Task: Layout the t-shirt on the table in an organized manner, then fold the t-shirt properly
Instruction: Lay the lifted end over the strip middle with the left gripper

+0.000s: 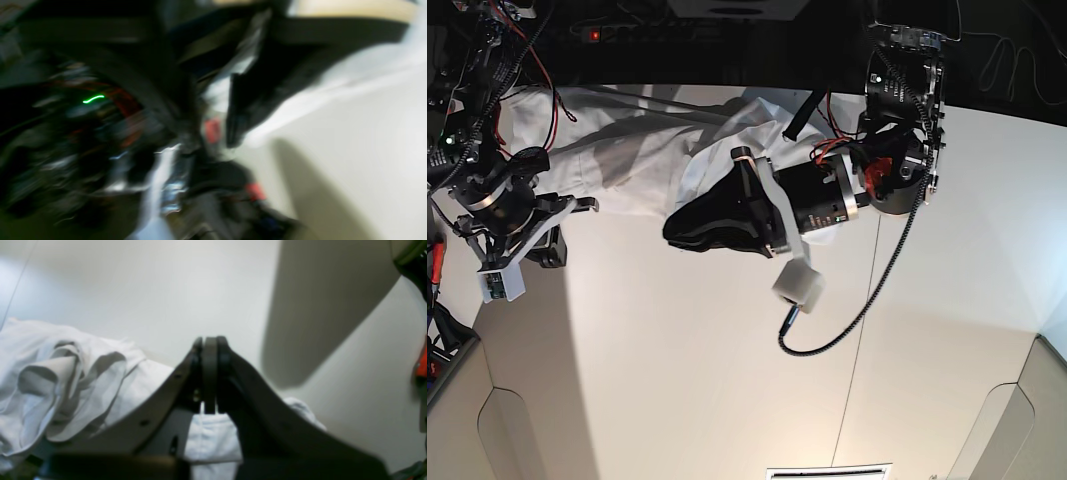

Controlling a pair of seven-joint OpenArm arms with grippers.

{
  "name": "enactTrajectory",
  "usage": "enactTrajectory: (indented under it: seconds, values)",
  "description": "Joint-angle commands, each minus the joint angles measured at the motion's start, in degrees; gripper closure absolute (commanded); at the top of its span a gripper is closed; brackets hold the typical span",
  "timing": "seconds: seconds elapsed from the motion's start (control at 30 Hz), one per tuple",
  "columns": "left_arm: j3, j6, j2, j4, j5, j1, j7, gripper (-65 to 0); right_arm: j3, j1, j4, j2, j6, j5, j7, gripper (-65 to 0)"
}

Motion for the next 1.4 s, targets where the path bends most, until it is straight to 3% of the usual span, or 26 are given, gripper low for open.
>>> enactTrajectory:
  seconds: [0.0, 0.13, 0.33, 0.73, 1.13, 1.37]
  values:
    - [-1.2, -0.54, 0.28, 1.51, 0.76, -0.59, -0.79, 0.0, 0.22, 0.63, 1.01, 0.33, 0.22, 0.48, 1.42, 0.0]
    - [-5.88, -0.54, -0.39, 1.55, 8.63, -0.07, -0.79, 0.0, 0.22, 0.63, 1.01, 0.31, 0.22, 0.48, 1.42, 0.0]
    - [-7.23, -0.54, -3.02, 1.42, 9.49, 4.81, -1.31, 0.0, 0.22, 0.63, 1.01, 0.31, 0.22, 0.5, 1.64, 0.0]
    - [0.68, -0.54, -2.82, -6.58, 23.5, 6.21, -12.9, 0.0, 0.22, 0.63, 1.01, 0.31, 0.22, 0.52, 1.68, 0.0]
    - [14.67, -0.54, 0.31, -6.58, 23.37, 4.72, -14.53, 0.0, 0.22, 0.63, 1.01, 0.33, 0.24, 0.92, 1.68, 0.0]
    - [14.34, -0.54, 0.28, -5.7, 15.04, 2.1, -13.66, 0.0, 0.22, 0.63, 1.01, 0.33, 0.24, 0.83, 1.68, 0.0]
